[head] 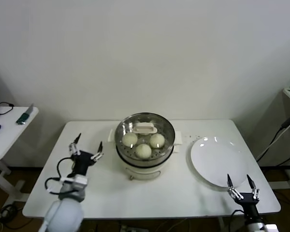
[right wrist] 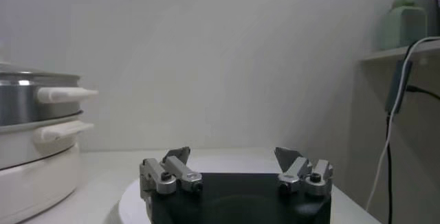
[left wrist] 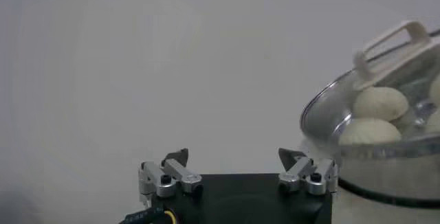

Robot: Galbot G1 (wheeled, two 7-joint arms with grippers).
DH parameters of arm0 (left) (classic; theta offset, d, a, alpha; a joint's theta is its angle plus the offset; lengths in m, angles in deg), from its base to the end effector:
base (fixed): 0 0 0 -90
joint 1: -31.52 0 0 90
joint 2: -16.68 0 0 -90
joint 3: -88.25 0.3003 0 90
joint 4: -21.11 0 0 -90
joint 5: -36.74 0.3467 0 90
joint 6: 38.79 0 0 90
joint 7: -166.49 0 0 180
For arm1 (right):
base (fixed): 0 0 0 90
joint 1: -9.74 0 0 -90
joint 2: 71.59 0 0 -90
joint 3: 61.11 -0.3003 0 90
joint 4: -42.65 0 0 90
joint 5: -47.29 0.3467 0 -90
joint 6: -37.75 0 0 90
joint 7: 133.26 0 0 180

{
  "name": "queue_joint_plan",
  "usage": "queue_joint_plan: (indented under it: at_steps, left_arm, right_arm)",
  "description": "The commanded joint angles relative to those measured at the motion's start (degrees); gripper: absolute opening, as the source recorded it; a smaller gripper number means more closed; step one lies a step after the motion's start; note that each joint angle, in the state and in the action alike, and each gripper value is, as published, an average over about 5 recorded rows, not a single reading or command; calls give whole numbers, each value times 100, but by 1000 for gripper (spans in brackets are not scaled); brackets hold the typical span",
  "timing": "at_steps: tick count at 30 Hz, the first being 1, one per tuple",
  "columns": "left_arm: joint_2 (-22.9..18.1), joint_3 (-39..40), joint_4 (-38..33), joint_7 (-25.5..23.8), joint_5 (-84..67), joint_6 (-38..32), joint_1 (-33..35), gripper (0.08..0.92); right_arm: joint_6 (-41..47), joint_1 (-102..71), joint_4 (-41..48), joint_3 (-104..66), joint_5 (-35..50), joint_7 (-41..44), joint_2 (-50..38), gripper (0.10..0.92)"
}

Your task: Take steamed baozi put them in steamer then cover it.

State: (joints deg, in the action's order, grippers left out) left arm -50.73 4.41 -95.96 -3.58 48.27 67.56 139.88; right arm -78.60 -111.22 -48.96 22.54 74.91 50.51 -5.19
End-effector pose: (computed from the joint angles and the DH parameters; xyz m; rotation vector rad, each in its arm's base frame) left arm 0.2459 0.0242 -0.2336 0.0118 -2.9485 -0.8462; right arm 0.1663 -0.1514 -0.3924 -0.0691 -3.1342 -0.0286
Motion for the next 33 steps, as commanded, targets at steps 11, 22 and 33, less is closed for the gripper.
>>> queue_joint_plan:
  at_steps: [11,22,33]
  left_arm:
    - [-255,-1189,2113,-729,-3490,-3580,1281,823]
    - [-550,-963,2089,-866,-3405,-3705,1352,823]
    - [-568,-956,1910,-909,-3379,-3701,1446,823]
  right_arm:
    - [1,12,47,104,28,-11,-4,823]
    - [-15,2,70,151,54,23,-54,823]
    - [-22,3,51,207,69,28,-79,823]
